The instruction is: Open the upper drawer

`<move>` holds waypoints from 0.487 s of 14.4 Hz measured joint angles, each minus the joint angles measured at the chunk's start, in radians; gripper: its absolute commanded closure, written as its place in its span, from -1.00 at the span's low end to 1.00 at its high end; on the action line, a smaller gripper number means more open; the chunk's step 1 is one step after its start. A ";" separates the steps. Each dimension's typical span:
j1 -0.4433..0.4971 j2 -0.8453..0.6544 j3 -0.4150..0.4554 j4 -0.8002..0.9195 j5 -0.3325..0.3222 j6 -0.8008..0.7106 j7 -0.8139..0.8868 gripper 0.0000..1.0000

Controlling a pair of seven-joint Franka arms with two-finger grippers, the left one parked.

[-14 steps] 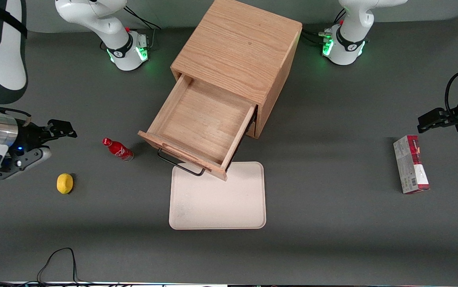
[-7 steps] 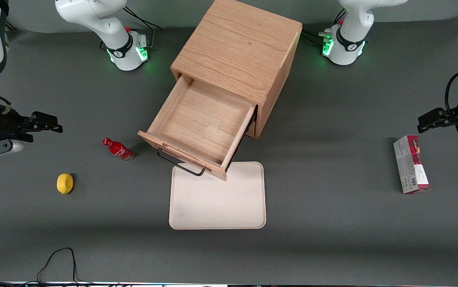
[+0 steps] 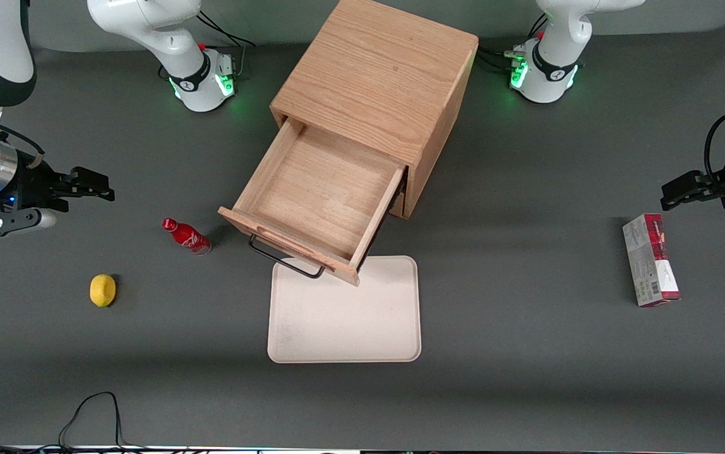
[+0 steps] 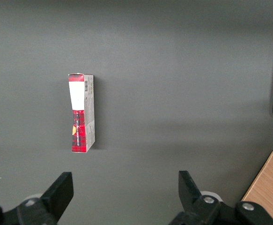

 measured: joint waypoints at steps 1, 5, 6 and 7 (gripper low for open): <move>-0.081 -0.003 0.095 0.000 -0.001 0.000 0.015 -1.00; -0.128 -0.010 0.184 0.010 -0.010 0.000 0.028 -1.00; -0.071 -0.010 0.133 0.012 -0.030 0.000 0.032 -1.00; -0.021 -0.010 0.084 0.014 -0.047 0.000 0.033 -1.00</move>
